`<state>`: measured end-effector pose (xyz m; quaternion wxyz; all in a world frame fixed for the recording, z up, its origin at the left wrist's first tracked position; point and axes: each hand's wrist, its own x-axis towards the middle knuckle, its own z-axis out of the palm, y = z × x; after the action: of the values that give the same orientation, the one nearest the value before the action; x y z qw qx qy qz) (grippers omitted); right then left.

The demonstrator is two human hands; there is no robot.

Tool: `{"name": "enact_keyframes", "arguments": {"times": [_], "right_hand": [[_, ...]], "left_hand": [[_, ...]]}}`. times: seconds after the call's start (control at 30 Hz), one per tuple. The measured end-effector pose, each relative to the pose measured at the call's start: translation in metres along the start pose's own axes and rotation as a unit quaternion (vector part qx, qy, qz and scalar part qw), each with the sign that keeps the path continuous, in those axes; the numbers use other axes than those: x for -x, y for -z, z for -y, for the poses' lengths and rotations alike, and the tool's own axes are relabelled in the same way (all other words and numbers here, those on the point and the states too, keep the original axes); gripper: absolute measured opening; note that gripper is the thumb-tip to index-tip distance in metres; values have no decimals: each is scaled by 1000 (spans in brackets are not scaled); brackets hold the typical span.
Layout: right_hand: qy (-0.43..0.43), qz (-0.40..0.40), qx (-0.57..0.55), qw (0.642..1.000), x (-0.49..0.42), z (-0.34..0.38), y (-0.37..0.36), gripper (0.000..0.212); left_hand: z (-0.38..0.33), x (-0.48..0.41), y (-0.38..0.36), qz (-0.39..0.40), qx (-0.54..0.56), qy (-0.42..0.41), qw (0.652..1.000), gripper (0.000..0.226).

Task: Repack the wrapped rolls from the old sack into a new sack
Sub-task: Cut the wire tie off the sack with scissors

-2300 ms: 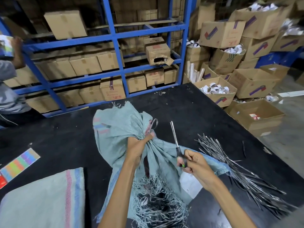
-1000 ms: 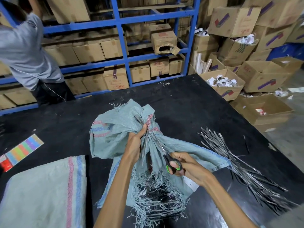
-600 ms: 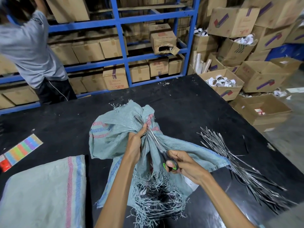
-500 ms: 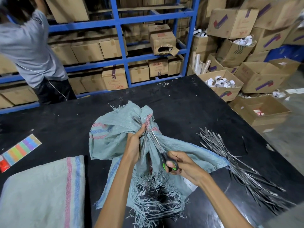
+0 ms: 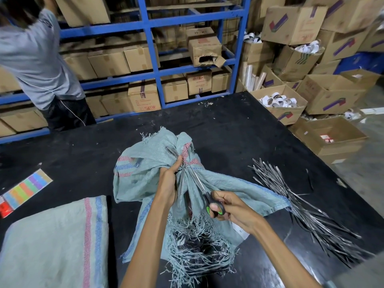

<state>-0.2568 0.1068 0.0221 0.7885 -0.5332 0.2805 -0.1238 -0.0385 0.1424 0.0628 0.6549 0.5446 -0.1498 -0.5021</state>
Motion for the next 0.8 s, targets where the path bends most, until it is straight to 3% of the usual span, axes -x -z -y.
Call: {"name": "enact_keyframes", "arguments": {"times": [0.1, 0.23, 0.43, 0.57, 0.8], "right_hand": [[-8, 10, -9, 1000, -2, 0, 2, 38], [2, 15, -17, 1000, -3, 1, -2, 44], [27, -32, 8, 999, -6, 1, -9, 48], [50, -58, 33, 997, -12, -9, -8, 53], [85, -75, 57, 992, -6, -7, -17, 68]], "left_hand": [[2, -3, 4, -2, 15, -1, 1000, 101], [-1, 1, 1, 4, 6, 0, 1000, 70], [0, 2, -2, -27, -29, -11, 999, 47], [7, -8, 3, -59, -43, -14, 997, 81], [9, -7, 3, -63, -46, 23, 997, 71]]}}
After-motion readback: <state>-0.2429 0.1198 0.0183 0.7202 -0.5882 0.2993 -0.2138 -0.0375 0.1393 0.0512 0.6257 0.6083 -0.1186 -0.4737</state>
